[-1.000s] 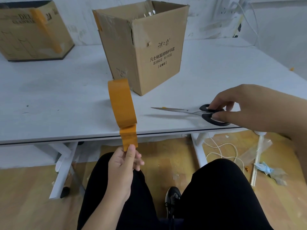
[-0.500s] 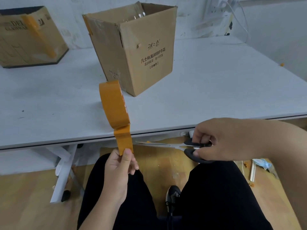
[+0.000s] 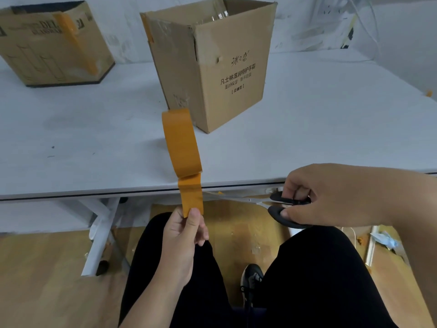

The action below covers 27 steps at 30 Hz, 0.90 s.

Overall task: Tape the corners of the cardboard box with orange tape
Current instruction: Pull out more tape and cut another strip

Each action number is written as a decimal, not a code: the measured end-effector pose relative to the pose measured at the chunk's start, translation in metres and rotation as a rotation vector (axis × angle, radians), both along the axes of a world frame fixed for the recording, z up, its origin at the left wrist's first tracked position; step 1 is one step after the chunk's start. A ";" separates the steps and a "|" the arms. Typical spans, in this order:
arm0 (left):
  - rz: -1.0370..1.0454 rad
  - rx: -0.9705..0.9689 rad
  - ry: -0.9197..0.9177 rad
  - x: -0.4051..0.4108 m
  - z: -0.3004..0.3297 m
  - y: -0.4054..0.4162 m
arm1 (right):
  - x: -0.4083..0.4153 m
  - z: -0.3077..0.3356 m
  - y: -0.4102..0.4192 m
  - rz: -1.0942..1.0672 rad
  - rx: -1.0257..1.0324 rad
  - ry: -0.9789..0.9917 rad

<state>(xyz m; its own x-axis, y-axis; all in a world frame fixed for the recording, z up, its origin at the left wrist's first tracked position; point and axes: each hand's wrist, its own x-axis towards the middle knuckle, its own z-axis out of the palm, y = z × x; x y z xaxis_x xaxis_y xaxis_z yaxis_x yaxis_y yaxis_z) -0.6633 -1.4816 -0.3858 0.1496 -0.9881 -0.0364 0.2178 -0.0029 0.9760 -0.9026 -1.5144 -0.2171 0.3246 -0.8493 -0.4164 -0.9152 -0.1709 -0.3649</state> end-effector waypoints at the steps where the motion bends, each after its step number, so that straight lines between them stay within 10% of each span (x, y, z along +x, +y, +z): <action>1: -0.003 -0.002 0.003 0.000 0.000 0.000 | -0.001 0.001 0.001 -0.008 -0.002 0.003; 27: 0.015 -0.004 0.027 0.002 -0.008 -0.001 | 0.062 0.011 -0.012 0.171 -0.060 0.075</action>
<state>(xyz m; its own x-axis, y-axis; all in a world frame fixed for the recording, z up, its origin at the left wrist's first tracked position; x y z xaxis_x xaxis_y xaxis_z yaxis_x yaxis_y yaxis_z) -0.6614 -1.4831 -0.3938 0.1630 -0.9859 -0.0370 0.2445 0.0040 0.9696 -0.8405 -1.5268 -0.2062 0.4364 -0.8084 -0.3949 -0.8951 -0.3458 -0.2814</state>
